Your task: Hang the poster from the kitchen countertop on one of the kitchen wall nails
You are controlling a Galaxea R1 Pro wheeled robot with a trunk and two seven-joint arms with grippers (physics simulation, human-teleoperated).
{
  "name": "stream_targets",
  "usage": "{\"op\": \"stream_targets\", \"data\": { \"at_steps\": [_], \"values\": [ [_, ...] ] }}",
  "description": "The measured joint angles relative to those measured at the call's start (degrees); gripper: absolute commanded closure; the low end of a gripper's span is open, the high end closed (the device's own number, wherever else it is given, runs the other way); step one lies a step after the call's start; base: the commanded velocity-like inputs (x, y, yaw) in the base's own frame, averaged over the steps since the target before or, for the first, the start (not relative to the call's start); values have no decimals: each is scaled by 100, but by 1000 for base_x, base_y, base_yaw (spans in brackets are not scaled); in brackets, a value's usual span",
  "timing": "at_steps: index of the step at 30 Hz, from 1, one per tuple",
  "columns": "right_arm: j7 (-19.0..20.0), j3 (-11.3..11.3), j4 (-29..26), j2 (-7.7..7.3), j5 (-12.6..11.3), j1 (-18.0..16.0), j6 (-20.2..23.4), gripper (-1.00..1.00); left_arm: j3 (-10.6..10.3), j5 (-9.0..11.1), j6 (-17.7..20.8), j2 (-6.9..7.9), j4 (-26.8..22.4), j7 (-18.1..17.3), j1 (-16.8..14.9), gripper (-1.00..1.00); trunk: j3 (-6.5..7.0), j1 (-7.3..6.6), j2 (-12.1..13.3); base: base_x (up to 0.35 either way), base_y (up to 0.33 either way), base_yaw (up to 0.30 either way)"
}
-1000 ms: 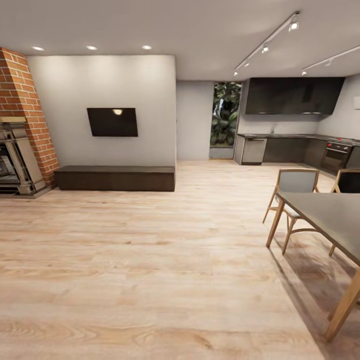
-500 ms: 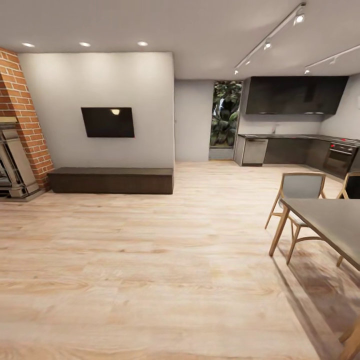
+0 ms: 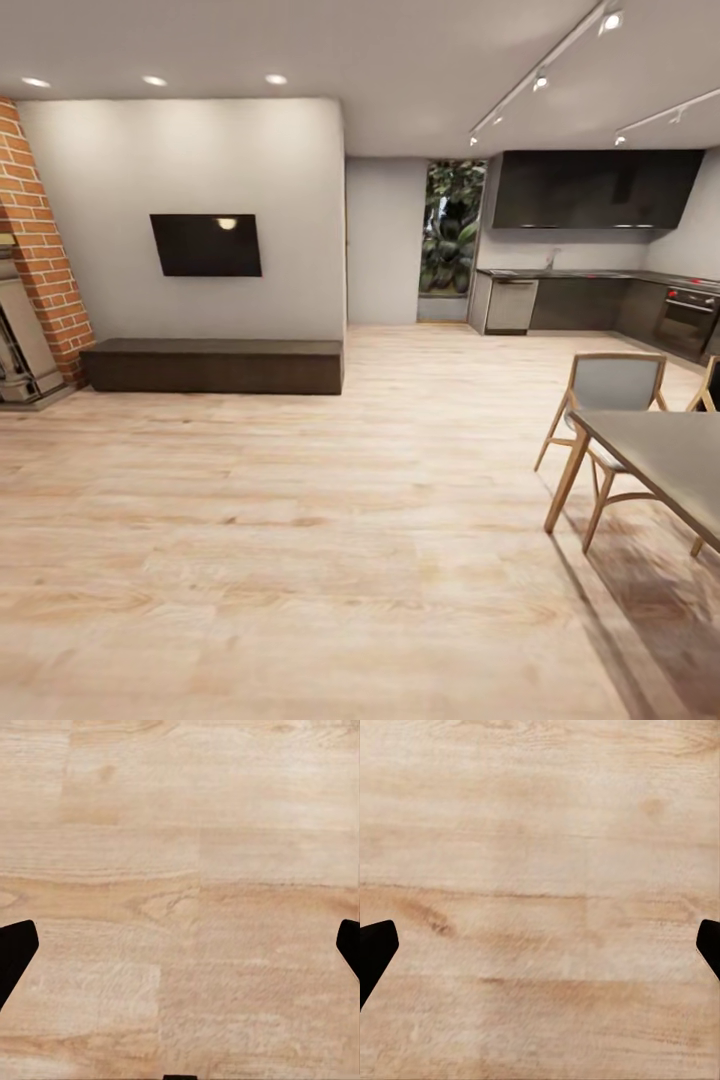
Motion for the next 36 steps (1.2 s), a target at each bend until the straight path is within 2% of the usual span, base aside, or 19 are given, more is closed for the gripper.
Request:
{"op": "stream_targets", "data": {
  "at_steps": [36],
  "values": [
    [0,0,7,-9,0,0,0,-100,0,0,0,0,1,0,0,-100,0,0,0,333,-91,0]
  ]
}}
